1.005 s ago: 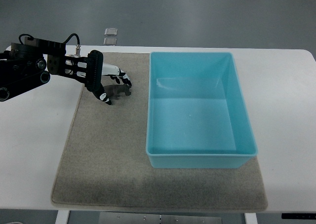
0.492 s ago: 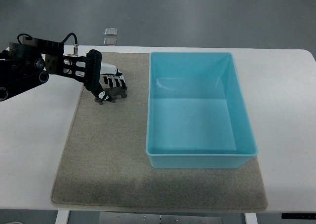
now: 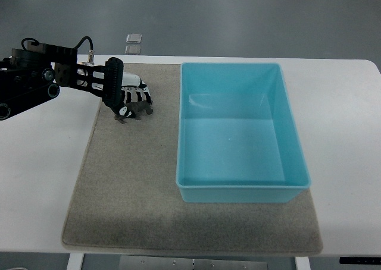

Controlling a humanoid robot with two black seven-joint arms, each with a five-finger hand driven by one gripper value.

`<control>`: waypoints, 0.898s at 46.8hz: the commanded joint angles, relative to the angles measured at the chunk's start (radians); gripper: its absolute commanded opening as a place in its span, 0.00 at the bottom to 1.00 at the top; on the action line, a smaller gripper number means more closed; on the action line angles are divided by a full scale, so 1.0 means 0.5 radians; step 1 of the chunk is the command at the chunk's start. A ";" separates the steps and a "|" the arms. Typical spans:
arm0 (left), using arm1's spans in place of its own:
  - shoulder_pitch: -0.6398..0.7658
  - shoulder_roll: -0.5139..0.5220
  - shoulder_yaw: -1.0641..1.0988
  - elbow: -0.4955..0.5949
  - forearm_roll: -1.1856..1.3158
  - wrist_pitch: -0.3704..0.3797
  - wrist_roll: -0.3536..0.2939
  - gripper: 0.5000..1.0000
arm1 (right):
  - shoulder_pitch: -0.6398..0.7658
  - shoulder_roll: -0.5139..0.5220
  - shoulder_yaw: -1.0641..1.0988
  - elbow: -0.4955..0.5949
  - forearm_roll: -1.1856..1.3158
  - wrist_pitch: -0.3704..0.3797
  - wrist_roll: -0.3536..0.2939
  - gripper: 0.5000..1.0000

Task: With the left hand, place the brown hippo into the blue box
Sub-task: 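Lift the hippo with the left hand and carry it over the blue box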

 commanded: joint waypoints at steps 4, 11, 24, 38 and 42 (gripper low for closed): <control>-0.034 0.000 -0.007 0.000 -0.013 0.010 -0.005 0.00 | 0.000 0.000 0.000 0.000 0.000 -0.001 0.000 0.87; -0.095 -0.003 -0.099 -0.028 -0.026 0.056 -0.005 0.00 | 0.000 0.000 0.000 0.000 0.000 0.002 0.000 0.87; -0.239 -0.003 -0.265 -0.074 -0.032 0.059 -0.005 0.00 | 0.000 0.000 0.000 0.000 0.000 -0.001 0.000 0.87; -0.236 -0.025 -0.274 -0.178 -0.023 0.160 -0.002 0.00 | 0.000 0.000 0.000 0.000 0.000 0.002 0.000 0.87; -0.227 -0.031 -0.277 -0.245 -0.023 0.203 -0.002 0.00 | 0.000 0.000 0.000 0.000 0.000 -0.001 0.000 0.87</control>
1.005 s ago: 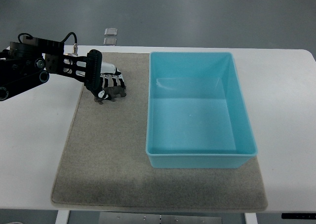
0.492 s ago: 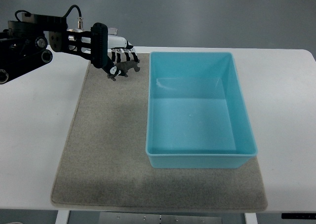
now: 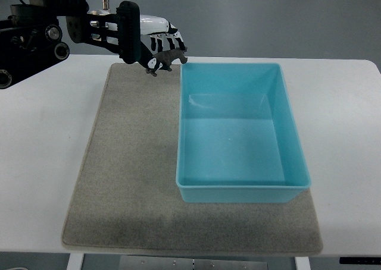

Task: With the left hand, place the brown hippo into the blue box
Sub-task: 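Lift the hippo with the left hand and carry it over the blue box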

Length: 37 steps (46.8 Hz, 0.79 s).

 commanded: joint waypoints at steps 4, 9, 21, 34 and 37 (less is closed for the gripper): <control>0.007 -0.042 -0.018 -0.124 -0.008 0.047 0.002 0.00 | 0.000 0.000 0.000 0.000 0.000 -0.001 0.000 0.87; 0.013 -0.082 -0.058 -0.183 -0.011 0.051 0.002 0.00 | 0.000 0.000 0.000 0.000 0.000 0.002 0.000 0.87; 0.031 -0.244 -0.064 -0.195 -0.008 0.066 0.002 0.00 | 0.000 0.000 0.000 0.000 0.000 0.002 0.000 0.87; 0.080 -0.361 -0.061 -0.195 0.013 0.075 0.002 0.00 | 0.000 0.000 0.000 0.000 0.000 -0.001 0.000 0.87; 0.084 -0.364 -0.058 -0.195 0.013 0.075 0.002 0.00 | 0.000 0.000 0.000 0.000 0.000 0.002 0.000 0.87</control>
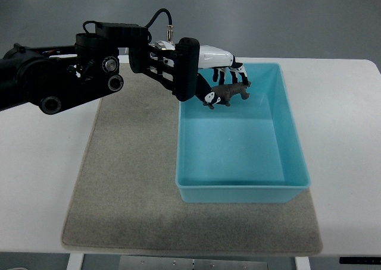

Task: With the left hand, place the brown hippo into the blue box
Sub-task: 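Lower the hippo into the blue box and open the left hand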

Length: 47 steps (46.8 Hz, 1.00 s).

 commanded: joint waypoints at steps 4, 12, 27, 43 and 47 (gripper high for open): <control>0.004 -0.005 0.004 0.000 0.000 -0.001 0.000 0.00 | 0.000 0.000 0.000 0.000 0.000 0.002 0.000 0.87; 0.023 -0.020 0.004 -0.004 -0.028 -0.001 -0.006 0.36 | 0.000 0.000 0.000 0.000 0.000 -0.001 0.000 0.87; 0.066 -0.020 0.007 -0.007 -0.034 -0.001 -0.015 0.72 | 0.000 0.000 0.000 0.000 0.000 -0.001 0.000 0.87; 0.063 -0.020 0.004 0.006 -0.040 0.003 -0.031 0.77 | 0.000 0.000 0.000 0.000 0.000 -0.001 0.000 0.87; 0.059 -0.017 0.001 0.039 -0.046 0.018 -0.034 0.77 | 0.000 0.000 0.000 0.000 0.000 -0.001 0.000 0.87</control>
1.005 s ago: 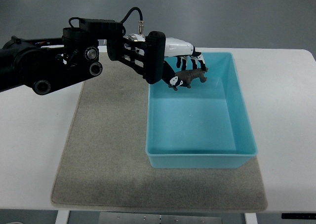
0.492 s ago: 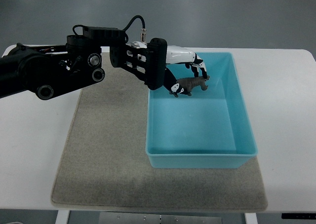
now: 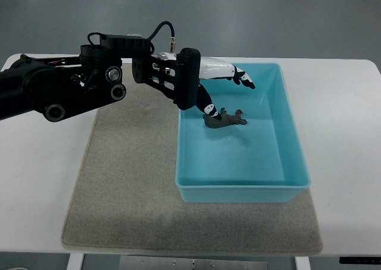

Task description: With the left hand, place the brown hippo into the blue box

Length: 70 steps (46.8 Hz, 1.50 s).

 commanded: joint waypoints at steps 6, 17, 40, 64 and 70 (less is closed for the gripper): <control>-0.006 0.009 -0.005 0.123 -0.013 0.131 -0.006 0.78 | 0.000 0.000 0.000 0.000 0.000 -0.001 0.000 0.87; -0.046 0.009 -0.014 0.326 -0.218 0.211 -0.010 0.92 | 0.000 0.000 0.000 0.000 0.000 -0.001 0.000 0.87; -0.046 0.024 -0.011 0.718 -1.055 0.214 -0.043 0.99 | 0.000 0.000 0.000 0.000 0.000 0.002 0.000 0.87; -0.003 0.003 -0.011 0.890 -2.252 0.214 -0.043 0.99 | 0.000 0.000 0.000 0.000 0.000 0.002 0.000 0.87; 0.003 0.000 -0.011 0.896 -2.433 0.214 -0.043 0.99 | 0.000 0.000 0.000 0.000 0.000 0.002 0.000 0.87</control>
